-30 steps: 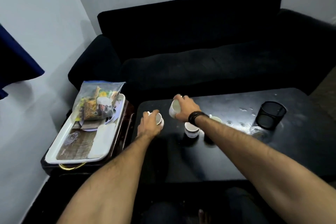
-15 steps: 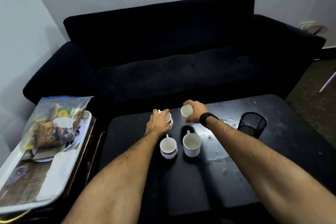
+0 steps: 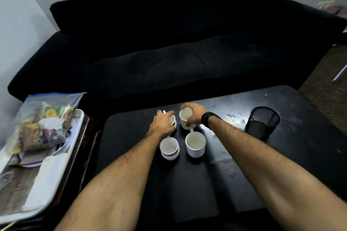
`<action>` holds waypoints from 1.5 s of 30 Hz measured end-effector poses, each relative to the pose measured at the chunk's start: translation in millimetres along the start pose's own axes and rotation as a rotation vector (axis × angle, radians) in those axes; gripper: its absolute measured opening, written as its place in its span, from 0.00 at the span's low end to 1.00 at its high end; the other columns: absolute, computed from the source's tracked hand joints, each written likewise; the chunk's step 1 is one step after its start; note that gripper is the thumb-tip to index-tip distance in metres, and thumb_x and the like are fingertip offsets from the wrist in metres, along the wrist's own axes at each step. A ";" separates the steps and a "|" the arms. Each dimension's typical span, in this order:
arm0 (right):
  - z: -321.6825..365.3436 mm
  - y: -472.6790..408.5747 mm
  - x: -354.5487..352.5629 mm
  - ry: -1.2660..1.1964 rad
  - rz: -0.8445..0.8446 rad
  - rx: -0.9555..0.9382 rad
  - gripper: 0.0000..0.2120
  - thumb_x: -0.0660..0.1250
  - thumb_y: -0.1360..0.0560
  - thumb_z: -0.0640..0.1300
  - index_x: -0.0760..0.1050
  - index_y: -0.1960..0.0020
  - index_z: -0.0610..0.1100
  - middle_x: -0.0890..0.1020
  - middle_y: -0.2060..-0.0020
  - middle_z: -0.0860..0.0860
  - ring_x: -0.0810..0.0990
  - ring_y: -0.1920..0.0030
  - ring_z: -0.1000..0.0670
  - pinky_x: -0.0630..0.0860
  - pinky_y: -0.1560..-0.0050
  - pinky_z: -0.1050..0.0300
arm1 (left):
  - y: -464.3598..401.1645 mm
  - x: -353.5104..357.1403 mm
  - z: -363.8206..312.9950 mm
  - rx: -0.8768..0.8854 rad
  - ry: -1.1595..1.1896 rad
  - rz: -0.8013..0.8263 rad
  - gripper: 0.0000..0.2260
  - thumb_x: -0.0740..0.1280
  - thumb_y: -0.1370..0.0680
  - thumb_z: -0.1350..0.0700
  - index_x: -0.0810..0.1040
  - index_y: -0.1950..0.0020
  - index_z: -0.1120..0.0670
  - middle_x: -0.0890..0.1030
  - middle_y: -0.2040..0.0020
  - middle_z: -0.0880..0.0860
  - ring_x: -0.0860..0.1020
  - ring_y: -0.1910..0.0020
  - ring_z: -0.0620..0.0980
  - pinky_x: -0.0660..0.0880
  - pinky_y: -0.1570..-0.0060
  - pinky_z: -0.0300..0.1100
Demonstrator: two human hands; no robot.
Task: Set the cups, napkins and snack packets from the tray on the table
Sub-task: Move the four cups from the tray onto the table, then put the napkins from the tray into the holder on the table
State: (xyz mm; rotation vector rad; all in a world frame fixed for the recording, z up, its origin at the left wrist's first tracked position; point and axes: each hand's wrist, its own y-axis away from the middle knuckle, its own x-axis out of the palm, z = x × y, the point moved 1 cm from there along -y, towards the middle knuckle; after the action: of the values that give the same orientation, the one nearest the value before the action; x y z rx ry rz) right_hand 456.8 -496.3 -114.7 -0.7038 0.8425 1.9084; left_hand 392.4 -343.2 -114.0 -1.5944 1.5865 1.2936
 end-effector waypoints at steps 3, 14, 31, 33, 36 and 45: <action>2.2 1.0 3.0 0.021 -0.001 -0.011 0.28 0.75 0.34 0.37 0.74 0.36 0.51 0.78 0.38 0.49 0.77 0.38 0.46 0.74 0.47 0.58 | 0.6 0.7 0.6 0.003 0.011 0.000 0.25 0.68 0.25 0.53 0.70 0.29 0.44 0.67 0.35 0.58 0.72 0.35 0.60 0.72 0.35 0.54; 20.6 16.0 -14.7 0.108 -0.146 0.027 0.39 0.74 0.36 0.50 0.63 0.27 0.57 0.65 0.31 0.44 0.64 0.31 0.40 0.66 0.33 0.48 | 15.7 -13.6 9.5 0.006 0.037 -0.106 0.40 0.71 0.27 0.46 0.53 0.20 0.44 0.55 0.23 0.59 0.62 0.26 0.62 0.68 0.31 0.54; 227.3 75.9 92.6 0.168 0.090 -0.254 0.38 0.77 0.34 0.52 0.65 0.28 0.50 0.70 0.33 0.44 0.68 0.31 0.41 0.72 0.34 0.44 | 171.1 -121.8 176.7 -0.289 -0.039 -0.234 0.38 0.68 0.24 0.44 0.52 0.19 0.49 0.53 0.20 0.60 0.57 0.22 0.60 0.61 0.26 0.53; 261.4 90.0 124.8 0.195 0.144 -0.312 0.36 0.76 0.34 0.52 0.67 0.29 0.49 0.71 0.34 0.44 0.69 0.32 0.41 0.73 0.35 0.46 | 201.1 -128.7 214.3 -0.346 -0.025 -0.268 0.37 0.68 0.24 0.44 0.55 0.20 0.50 0.56 0.21 0.60 0.61 0.24 0.60 0.64 0.27 0.52; 293.0 105.1 164.9 0.237 0.178 -0.377 0.30 0.75 0.33 0.52 0.72 0.33 0.47 0.74 0.38 0.42 0.73 0.36 0.40 0.73 0.37 0.51 | 230.7 -128.2 256.6 -0.425 0.004 -0.276 0.34 0.68 0.24 0.46 0.58 0.21 0.51 0.62 0.24 0.58 0.65 0.26 0.60 0.65 0.29 0.51; 329.4 124.8 250.4 0.237 0.100 -0.246 0.28 0.67 0.30 0.64 0.76 0.40 0.44 0.80 0.41 0.45 0.79 0.41 0.43 0.76 0.45 0.50 | 253.9 -117.6 315.6 -0.684 0.041 -0.288 0.18 0.62 0.21 0.52 0.78 0.38 0.62 0.77 0.35 0.61 0.75 0.35 0.60 0.73 0.40 0.48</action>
State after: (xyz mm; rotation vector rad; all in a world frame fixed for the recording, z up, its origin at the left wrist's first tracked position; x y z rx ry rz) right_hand 194.9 -155.5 -69.7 -1.0713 0.8074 2.0673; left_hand 88.9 -53.4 -71.5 -2.1572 0.9123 1.7470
